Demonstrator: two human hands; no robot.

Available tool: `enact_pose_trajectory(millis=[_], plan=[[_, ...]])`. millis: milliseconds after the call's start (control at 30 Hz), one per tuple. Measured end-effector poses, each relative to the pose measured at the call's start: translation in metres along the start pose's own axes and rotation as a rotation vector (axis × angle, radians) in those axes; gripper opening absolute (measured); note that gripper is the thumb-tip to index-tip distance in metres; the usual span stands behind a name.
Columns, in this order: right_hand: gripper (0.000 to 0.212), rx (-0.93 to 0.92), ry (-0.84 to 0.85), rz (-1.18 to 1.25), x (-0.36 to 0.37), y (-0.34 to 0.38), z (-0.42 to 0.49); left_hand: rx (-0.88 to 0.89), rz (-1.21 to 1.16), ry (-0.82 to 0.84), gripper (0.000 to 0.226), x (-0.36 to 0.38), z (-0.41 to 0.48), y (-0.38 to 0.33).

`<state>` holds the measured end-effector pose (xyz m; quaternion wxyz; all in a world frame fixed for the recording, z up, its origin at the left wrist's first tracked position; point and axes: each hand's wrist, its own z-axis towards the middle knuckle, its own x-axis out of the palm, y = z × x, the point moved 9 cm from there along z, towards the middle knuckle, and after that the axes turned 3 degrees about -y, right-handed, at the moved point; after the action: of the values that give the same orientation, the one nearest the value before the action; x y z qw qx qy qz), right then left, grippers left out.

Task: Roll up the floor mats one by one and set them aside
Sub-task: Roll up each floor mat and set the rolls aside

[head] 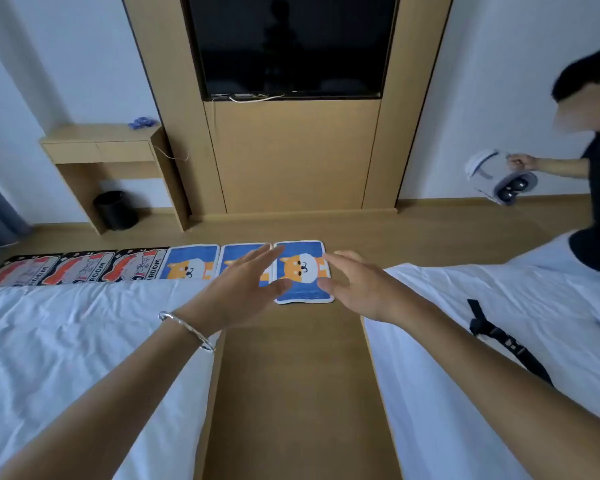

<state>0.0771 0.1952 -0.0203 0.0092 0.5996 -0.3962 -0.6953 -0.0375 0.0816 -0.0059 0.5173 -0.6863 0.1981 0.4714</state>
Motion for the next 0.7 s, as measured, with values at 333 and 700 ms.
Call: enact_pose_trajectory(millis=[333, 700], plan=[[0.058, -0.048, 0.082, -0.041, -0.004, -0.011, 0.092, -0.088, 0.028, -0.038, 0.062, -0.013, 0.07, 0.03], [0.061, 0.042, 0.056, -0.12, -0.042, -0.052, 0.24, 0.009, -0.04, 0.004, 0.06, -0.031, 0.247, 0.069]])
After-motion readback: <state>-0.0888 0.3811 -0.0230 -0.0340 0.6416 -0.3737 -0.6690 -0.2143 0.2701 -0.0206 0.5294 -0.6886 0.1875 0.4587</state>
